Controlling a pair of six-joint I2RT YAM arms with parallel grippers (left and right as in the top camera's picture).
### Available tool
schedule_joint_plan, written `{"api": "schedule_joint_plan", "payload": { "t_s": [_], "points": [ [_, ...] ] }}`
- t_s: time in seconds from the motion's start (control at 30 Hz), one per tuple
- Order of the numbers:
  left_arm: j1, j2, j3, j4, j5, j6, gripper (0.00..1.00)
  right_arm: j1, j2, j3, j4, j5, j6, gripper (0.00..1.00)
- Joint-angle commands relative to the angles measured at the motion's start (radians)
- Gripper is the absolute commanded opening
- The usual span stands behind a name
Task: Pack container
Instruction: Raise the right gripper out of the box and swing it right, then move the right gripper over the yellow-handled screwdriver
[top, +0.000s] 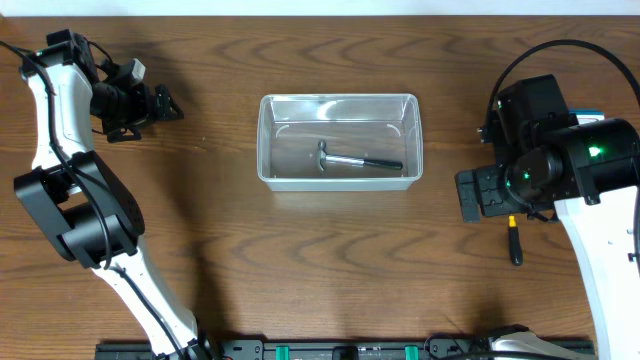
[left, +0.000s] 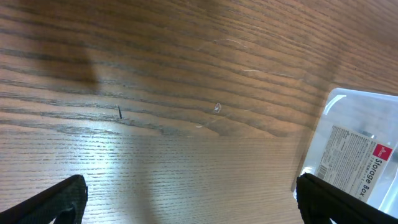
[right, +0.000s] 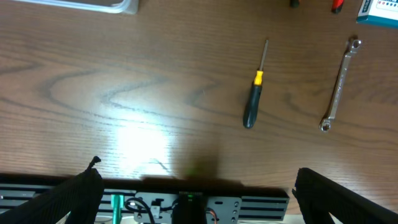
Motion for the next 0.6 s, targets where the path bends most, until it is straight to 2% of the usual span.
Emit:
{"api": "schedule_joint_plan", "payload": {
  "t_s": [0.0,0.37,0.57],
  "points": [
    [0.002,-0.03,0.02,-0.002,-0.005,0.001,0.98,-0.006,-0.007,-0.003,0.009,0.006,-0.02,0.99],
    [0.002,-0.03,0.02,-0.002,-0.005,0.001,0.98,-0.009,-0.012,-0.003,0.01,0.01,-0.056,0.99],
    [0.002,-0.03,0.02,-0.002,-0.005,0.001,0.98,-0.097,-0.012,-0.003,0.014,0.014,-0.056,0.99]
  ]
}}
